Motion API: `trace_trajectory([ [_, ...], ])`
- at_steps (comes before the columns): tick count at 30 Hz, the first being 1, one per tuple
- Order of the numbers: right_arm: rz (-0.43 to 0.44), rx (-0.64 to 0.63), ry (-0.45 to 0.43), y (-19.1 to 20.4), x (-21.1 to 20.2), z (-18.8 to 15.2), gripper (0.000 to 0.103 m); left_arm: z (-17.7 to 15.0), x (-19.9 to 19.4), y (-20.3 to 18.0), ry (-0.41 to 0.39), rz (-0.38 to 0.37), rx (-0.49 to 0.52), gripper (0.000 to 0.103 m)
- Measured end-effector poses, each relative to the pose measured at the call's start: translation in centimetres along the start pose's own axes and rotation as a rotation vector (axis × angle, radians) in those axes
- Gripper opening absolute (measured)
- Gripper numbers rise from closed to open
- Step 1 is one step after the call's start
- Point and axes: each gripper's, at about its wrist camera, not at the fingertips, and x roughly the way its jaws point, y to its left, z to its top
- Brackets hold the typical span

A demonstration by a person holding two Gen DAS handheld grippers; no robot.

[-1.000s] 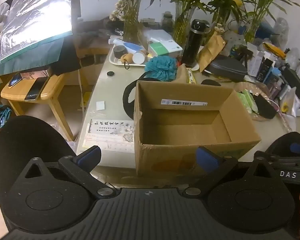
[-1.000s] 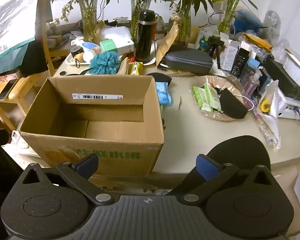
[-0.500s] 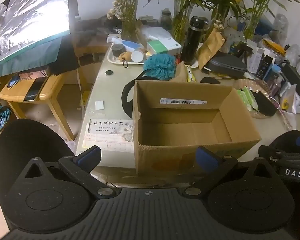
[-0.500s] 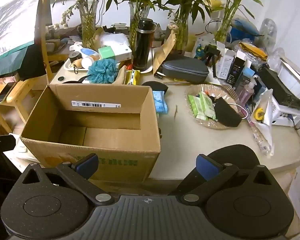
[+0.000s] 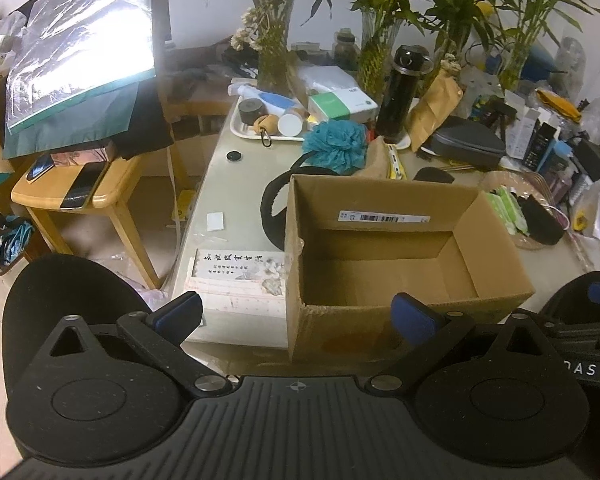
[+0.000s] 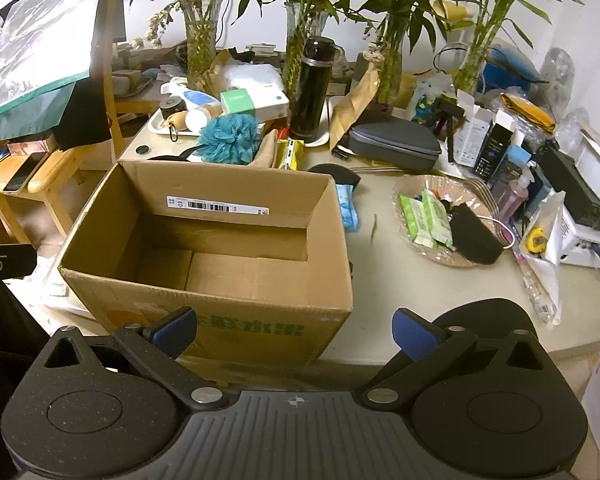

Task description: Organize soft objects

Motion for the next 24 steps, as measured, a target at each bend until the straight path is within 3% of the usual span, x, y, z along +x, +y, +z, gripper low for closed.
trace_trajectory([
  [24,-0.028,0.004,-0.002,-1.3,1.0,0.7,0.103,1.8,0.5,-1.3,-0.057,0.009,0.088,0.103],
])
